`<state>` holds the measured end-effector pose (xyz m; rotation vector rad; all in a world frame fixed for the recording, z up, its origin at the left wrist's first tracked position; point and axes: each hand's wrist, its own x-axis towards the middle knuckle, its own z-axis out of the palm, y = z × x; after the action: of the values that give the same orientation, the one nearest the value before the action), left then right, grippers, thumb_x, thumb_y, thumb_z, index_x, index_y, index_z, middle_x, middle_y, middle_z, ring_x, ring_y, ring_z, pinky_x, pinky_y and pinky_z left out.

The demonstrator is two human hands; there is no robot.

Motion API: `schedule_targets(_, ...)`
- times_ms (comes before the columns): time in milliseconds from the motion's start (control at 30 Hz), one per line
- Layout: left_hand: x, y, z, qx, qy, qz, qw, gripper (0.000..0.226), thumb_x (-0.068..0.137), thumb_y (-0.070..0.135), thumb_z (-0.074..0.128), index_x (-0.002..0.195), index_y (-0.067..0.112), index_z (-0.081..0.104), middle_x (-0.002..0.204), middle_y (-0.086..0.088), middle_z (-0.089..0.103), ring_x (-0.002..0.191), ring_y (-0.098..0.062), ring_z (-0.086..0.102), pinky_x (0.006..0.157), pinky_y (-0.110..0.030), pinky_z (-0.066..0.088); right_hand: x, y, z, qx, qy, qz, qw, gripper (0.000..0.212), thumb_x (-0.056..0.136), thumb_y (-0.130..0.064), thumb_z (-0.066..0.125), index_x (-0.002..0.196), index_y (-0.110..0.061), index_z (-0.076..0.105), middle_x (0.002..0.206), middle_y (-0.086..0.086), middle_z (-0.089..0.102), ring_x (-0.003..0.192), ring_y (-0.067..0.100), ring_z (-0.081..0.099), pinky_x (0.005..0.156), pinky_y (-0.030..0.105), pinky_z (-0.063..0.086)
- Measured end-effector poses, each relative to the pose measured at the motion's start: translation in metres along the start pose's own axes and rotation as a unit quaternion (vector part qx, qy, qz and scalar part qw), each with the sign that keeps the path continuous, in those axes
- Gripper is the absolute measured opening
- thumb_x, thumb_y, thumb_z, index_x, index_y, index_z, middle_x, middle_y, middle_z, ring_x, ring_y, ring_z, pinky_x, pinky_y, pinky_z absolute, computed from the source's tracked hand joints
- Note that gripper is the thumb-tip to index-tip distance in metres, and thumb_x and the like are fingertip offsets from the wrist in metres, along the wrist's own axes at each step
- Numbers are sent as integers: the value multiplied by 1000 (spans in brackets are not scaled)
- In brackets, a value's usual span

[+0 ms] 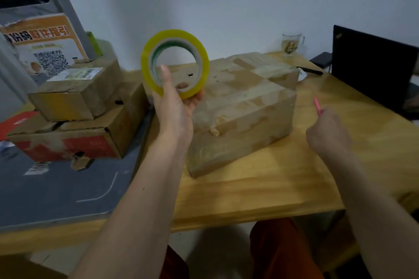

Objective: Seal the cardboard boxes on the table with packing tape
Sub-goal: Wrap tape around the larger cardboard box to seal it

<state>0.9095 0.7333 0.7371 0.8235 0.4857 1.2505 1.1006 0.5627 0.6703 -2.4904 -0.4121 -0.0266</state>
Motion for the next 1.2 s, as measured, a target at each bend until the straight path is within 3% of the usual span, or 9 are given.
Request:
schedule_targets(100,0,-4,0,19,20,11,1000,46,98,43,56,134,14,48,92,-10,55,79,-24,60,68,-37,58,-3,10,12,-40,-65,-22,997,37,96,-10,48,131,0,45,131,24,46,120,41,44,97,46,39)
schedule_targets(200,3,-1,-6,33,51,30,998,29,98,43,56,117,21,53,90,-5,55,74,-19,61,66,-33,57,-17,-7,11,-44,58,-148,986,41,97,-12,51,136,1,44,139,22,44,129,36,38,108,43,32)
schedule_targets(300,6,2,-10,45,97,52,993,22,97,45,57,105,25,53,87,-1,57,69,-14,64,64,-30,56,-58,-56,12,-14,123,-372,920,44,90,0,49,134,-2,50,142,17,47,137,30,36,118,41,23)
schedule_targets(367,6,3,-14,59,115,63,990,20,97,45,57,101,25,54,86,1,61,66,-11,65,62,-29,55,-91,-86,21,-7,72,-520,851,44,92,-9,42,134,-3,51,146,15,46,141,28,33,119,47,21)
schedule_targets(433,7,3,-20,75,126,74,986,19,98,45,57,98,26,54,85,2,62,62,-7,66,62,-29,54,-113,-106,32,-61,10,-592,803,48,98,-30,36,136,-6,50,145,12,48,140,26,37,119,46,19)
schedule_targets(567,9,6,-39,95,146,84,981,20,96,47,58,104,29,52,90,2,60,64,2,66,62,-25,55,-109,-113,41,-105,-25,-516,850,72,96,-62,31,143,-9,42,150,9,42,140,22,35,115,35,21)
schedule_targets(767,14,6,-58,85,164,70,980,47,95,50,59,127,17,51,93,-4,57,85,-16,65,64,-25,56,-113,-122,45,-136,-24,-460,877,106,81,-82,7,144,-2,38,152,19,35,143,30,29,118,46,18)
schedule_targets(967,12,-3,-54,100,163,25,981,43,94,55,56,120,22,49,93,-2,61,90,-21,67,65,-26,54,-116,-116,55,-40,8,-490,871,74,88,-64,36,128,-6,58,133,12,58,127,25,50,111,40,31)
schedule_targets(1200,9,8,-57,110,140,18,984,39,94,57,53,117,26,52,94,-1,61,107,-31,67,79,-35,55,-116,-104,57,43,62,-513,855,55,80,-51,53,107,-5,67,114,9,67,110,24,60,98,41,43)
